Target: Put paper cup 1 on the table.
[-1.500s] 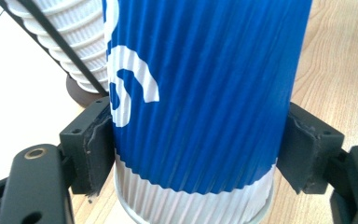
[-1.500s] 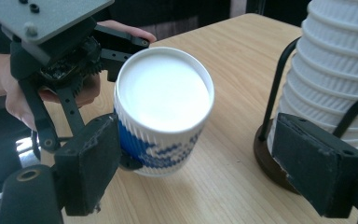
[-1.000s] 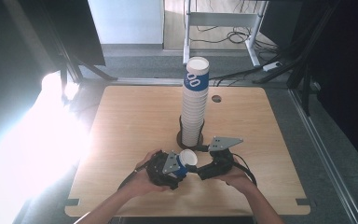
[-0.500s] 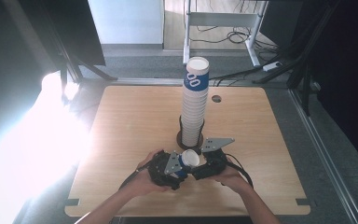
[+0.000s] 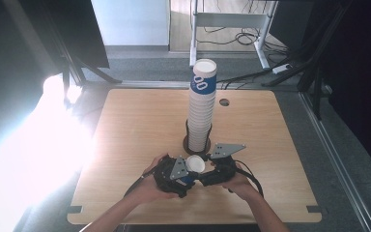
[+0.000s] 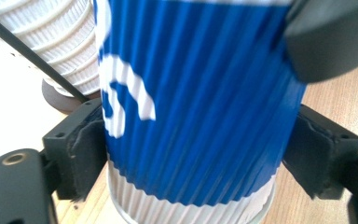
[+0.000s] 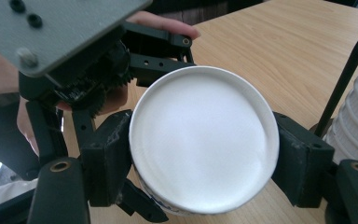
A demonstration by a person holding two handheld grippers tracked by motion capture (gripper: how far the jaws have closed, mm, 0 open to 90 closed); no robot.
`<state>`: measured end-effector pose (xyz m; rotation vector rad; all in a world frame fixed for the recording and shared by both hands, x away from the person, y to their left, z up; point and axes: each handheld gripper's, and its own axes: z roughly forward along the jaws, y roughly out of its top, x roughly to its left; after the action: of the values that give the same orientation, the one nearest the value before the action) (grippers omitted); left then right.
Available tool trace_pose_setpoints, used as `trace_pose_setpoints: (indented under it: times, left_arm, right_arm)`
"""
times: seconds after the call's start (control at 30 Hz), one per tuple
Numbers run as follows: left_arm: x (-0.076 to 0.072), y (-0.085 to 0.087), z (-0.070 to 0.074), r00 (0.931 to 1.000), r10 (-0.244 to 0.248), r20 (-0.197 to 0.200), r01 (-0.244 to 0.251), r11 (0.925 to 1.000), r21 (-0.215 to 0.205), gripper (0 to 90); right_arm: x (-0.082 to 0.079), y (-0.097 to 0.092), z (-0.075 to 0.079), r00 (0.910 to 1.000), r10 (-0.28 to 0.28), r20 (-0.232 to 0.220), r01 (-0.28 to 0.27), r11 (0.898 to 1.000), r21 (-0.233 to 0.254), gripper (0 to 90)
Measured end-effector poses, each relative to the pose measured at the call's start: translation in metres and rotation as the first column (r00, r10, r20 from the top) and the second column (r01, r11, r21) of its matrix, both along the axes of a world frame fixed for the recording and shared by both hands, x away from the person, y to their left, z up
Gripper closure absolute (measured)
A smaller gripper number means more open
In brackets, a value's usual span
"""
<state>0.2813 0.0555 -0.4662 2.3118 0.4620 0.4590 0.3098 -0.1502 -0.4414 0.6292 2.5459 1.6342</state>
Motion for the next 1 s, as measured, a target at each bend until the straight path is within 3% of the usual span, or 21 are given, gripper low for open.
trace_pose_setpoints:
  times: [0.13,0.37,0.47,0.63,0.73,0.83,0.9,1.0]
  left_arm:
    - [0.001,0.003,-0.001,0.9998,0.019,-0.005,-0.019,0.9995,-0.023,10.3]
    - [-0.001,0.013,-0.01,0.9959,0.065,-0.062,-0.072,0.9898,-0.123,8.3]
    - [-0.001,0.015,-0.016,0.9919,0.08,-0.099,-0.097,0.9802,-0.173,8.2]
    - [-0.003,0.015,-0.024,0.9846,0.119,-0.127,-0.149,0.9554,-0.255,8.1]
    - [-0.002,0.015,-0.023,0.9808,0.158,-0.114,-0.186,0.933,-0.308,7.7]
    - [-0.001,0.014,-0.022,0.9779,0.186,-0.095,-0.208,0.9186,-0.336,6.5]
    - [0.001,0.013,-0.022,0.9782,0.185,-0.093,-0.206,0.9151,-0.346,5.9]
    - [0.002,0.008,-0.021,0.9806,0.181,-0.075,-0.196,0.9208,-0.337,5.1]
  right_arm:
    - [0.001,-0.005,0.002,1.0,-0.007,-0.001,0.007,1.0,0.028,28.8]
    - [0.001,-0.015,0.006,0.999,-0.045,0.008,0.044,0.995,0.085,28.8]
    - [0.001,-0.017,0.008,0.9981,-0.06,0.014,0.058,0.993,0.1,28.8]
    - [0.001,-0.021,0.007,0.9963,-0.086,0.011,0.083,0.986,0.142,28.8]
    - [0.001,-0.022,0.004,0.9951,-0.098,0.004,0.097,0.984,0.151,28.8]
    - [0.0,-0.022,0.001,0.9947,-0.103,0.001,0.101,0.981,0.166,28.8]
    - [0.0,-0.022,0.0,0.9943,-0.107,-0.006,0.106,0.979,0.171,28.7]
    - [0.0,-0.022,-0.002,0.9949,-0.101,-0.012,0.101,0.98,0.173,28.7]
